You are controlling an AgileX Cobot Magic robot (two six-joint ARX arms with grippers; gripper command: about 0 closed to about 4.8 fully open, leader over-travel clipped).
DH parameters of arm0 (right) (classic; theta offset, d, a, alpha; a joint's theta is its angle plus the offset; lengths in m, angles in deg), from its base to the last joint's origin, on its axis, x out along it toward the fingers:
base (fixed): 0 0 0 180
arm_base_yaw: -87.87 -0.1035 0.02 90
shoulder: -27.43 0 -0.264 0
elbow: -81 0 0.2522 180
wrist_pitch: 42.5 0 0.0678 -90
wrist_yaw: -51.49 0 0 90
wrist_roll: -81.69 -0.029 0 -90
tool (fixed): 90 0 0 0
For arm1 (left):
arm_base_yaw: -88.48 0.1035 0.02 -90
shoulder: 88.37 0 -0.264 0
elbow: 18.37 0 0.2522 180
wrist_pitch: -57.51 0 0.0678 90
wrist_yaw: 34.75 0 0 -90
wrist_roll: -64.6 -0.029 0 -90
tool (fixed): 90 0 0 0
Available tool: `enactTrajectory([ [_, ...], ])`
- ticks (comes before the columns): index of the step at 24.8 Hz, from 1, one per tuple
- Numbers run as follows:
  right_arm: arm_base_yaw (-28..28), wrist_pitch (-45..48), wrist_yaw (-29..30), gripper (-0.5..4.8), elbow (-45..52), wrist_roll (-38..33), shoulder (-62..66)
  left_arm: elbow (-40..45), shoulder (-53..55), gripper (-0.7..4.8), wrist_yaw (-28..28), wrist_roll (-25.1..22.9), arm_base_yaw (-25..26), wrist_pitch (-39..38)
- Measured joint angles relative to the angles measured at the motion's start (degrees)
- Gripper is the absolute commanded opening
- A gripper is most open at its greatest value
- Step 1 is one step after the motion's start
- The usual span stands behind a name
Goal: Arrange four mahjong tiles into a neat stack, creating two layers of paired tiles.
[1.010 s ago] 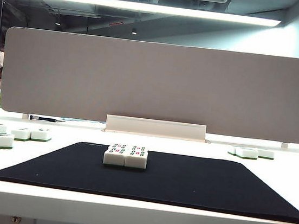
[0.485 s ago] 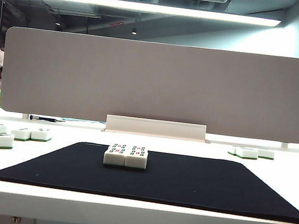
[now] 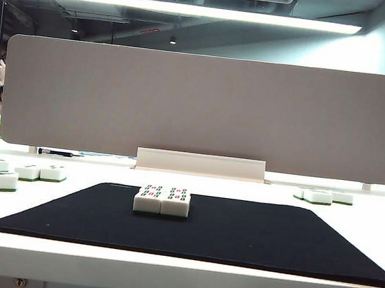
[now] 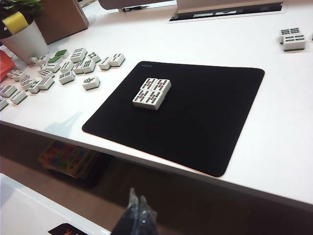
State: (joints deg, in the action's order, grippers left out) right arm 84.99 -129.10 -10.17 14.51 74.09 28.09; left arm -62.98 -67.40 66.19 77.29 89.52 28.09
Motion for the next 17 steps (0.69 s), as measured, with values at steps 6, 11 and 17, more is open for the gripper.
enactTrajectory([
  [6, 0.0, 0.0, 0.0, -0.01, 0.0, 0.0, 0.0, -9.94, 13.25, 0.25, 4.0, 0.04, -0.13, -1.79],
  [11, 0.0, 0.0, -0.02, -0.01, 0.0, 0.0, 0.0, -19.23, 26.14, 0.25, 6.47, 0.04, -3.72, -3.87],
  [17, 0.0, 0.0, -0.04, -0.01, 0.0, 0.0, 0.0, -25.03, 37.11, 0.25, 3.96, 0.0, -12.5, -4.63],
])
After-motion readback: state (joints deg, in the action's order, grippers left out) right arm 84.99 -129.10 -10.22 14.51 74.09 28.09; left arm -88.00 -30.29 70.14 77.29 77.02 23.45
